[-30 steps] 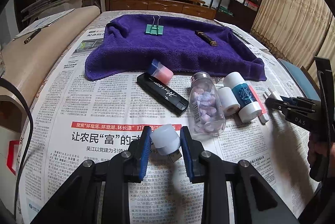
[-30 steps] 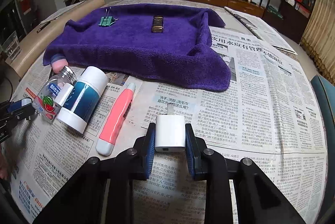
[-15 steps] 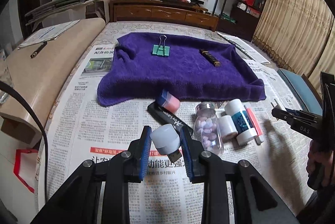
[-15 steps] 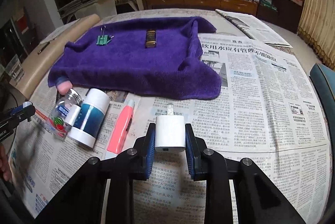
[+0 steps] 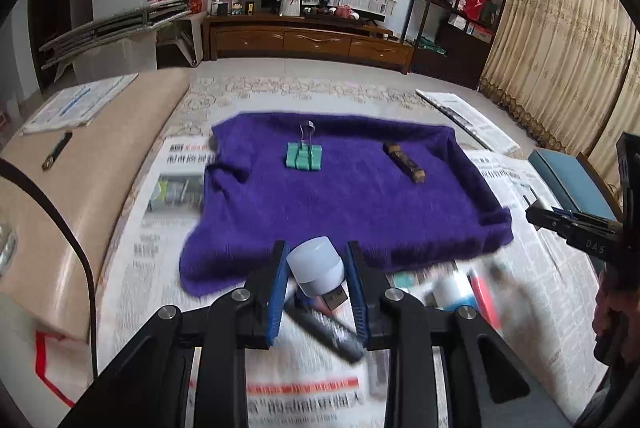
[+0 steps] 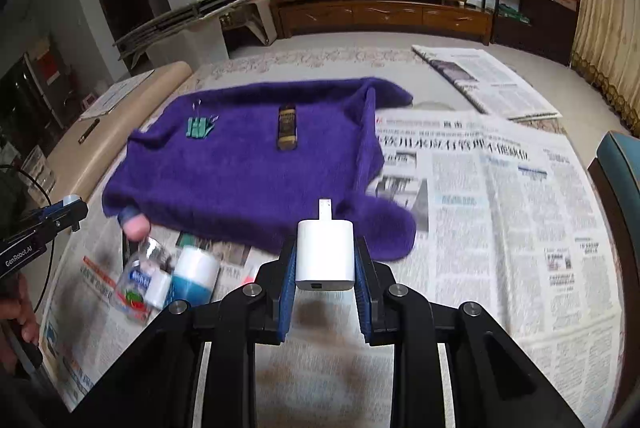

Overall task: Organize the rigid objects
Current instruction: 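Carry the light and charger onto the towel and open both tools, then grasp the black Horizon stick with the left tool while the right tool grasps the pink pen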

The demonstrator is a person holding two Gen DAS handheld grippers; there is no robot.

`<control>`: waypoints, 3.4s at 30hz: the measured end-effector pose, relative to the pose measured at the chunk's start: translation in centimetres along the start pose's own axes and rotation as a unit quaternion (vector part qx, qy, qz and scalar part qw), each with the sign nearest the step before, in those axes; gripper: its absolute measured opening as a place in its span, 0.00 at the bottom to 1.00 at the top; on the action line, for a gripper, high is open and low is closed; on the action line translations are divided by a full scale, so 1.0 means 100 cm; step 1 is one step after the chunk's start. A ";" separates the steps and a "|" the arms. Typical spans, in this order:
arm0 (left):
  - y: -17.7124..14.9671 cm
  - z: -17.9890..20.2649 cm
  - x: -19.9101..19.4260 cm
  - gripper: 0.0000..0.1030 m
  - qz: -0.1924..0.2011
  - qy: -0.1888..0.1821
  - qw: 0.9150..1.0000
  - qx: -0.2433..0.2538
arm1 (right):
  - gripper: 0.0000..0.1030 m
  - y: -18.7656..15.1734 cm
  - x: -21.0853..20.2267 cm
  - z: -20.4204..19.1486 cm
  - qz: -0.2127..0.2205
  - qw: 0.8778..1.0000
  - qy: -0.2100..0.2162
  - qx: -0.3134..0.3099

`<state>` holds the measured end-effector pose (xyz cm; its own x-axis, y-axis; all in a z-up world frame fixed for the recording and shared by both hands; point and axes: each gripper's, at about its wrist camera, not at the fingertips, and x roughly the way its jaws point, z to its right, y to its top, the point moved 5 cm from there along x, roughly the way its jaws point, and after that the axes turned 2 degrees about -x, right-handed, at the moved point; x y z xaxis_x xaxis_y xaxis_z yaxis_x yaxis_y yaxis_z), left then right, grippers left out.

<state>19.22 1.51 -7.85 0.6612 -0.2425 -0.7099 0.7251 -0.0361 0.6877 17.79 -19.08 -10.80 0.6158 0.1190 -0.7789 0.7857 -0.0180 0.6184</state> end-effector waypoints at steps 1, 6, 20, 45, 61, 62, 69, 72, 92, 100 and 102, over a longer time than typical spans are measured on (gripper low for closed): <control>0.007 -0.001 0.004 0.26 0.003 0.001 1.000 0.001 | 0.25 0.008 0.002 0.001 0.002 1.000 0.003 0.002; 0.035 -0.009 0.026 0.26 0.006 0.006 1.000 0.006 | 0.25 0.049 0.019 -0.002 0.008 1.000 0.002 -0.002; 0.060 -0.026 0.106 0.26 -0.034 -0.004 0.999 0.000 | 0.25 0.120 0.134 -0.003 -0.046 0.999 -0.012 -0.009; 0.044 -0.024 0.147 0.45 -0.097 0.030 0.991 0.089 | 0.37 0.111 0.174 -0.005 -0.107 0.988 -0.010 -0.114; 0.017 -0.024 0.049 1.00 -0.045 0.030 0.999 0.006 | 1.00 0.082 0.052 -0.009 -0.016 0.999 0.000 -0.046; 0.008 -0.025 0.043 1.00 -0.050 0.035 0.998 -0.003 | 1.00 0.074 0.043 -0.009 -0.014 0.999 -0.002 -0.036; -0.051 -0.022 0.041 1.00 -0.096 0.070 0.991 -0.058 | 1.00 0.009 -0.002 -0.014 -0.022 1.000 0.022 -0.007; -0.061 -0.017 0.054 1.00 -0.106 0.092 0.989 -0.055 | 1.00 -0.016 -0.008 -0.008 -0.028 0.999 0.034 0.018; -0.073 -0.027 0.057 0.99 -0.085 0.114 0.989 -0.051 | 1.00 -0.055 -0.004 0.008 -0.035 0.997 0.041 0.061; -0.066 -0.012 0.052 0.50 -0.059 0.076 0.995 -0.034 | 1.00 -0.067 0.007 -0.011 -0.052 0.998 0.017 0.017; -0.067 -0.010 0.050 0.38 -0.055 0.064 0.996 -0.031 | 1.00 -0.069 0.011 -0.016 -0.056 0.998 0.015 0.008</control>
<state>17.85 1.48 -16.13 0.5933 -0.1156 -0.7966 0.8023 0.0047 0.5969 12.98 -17.18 -15.77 0.5227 0.1514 -0.8389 0.8501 -0.0187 0.5263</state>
